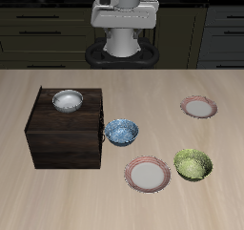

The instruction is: Place the green bowl on the plate next to the green bowl

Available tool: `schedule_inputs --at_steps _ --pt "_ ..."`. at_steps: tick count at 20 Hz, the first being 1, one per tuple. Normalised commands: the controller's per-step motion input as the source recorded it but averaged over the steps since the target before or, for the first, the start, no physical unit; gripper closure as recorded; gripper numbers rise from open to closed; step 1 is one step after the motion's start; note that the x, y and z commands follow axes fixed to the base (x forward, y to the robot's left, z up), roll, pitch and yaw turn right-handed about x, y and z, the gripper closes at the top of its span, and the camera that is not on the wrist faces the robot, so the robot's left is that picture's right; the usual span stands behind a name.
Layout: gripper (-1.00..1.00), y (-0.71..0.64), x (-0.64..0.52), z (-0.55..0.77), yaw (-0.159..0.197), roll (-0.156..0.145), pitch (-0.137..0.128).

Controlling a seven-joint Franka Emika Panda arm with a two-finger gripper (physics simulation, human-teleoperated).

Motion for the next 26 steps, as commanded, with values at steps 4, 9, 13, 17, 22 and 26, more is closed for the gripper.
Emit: schedule_inputs --at_steps 4,9,13,17,22,26 --pt "-1.0 0.03 0.01 -0.03 -0.007 0.001 0.008" --pt "-1.0 -0.06 0.25 -0.02 -0.018 -0.041 0.019" --pt "-1.0 0.0 0.17 -0.08 0.004 -0.018 0.027" --pt "-1.0 0.14 0.24 -0.06 0.003 -0.003 0.016" --pt "-1.0 0.28 0.26 -0.07 0.026 0.01 0.027" --pt "-1.0 0.17 0.17 0.02 -0.001 0.014 0.003"
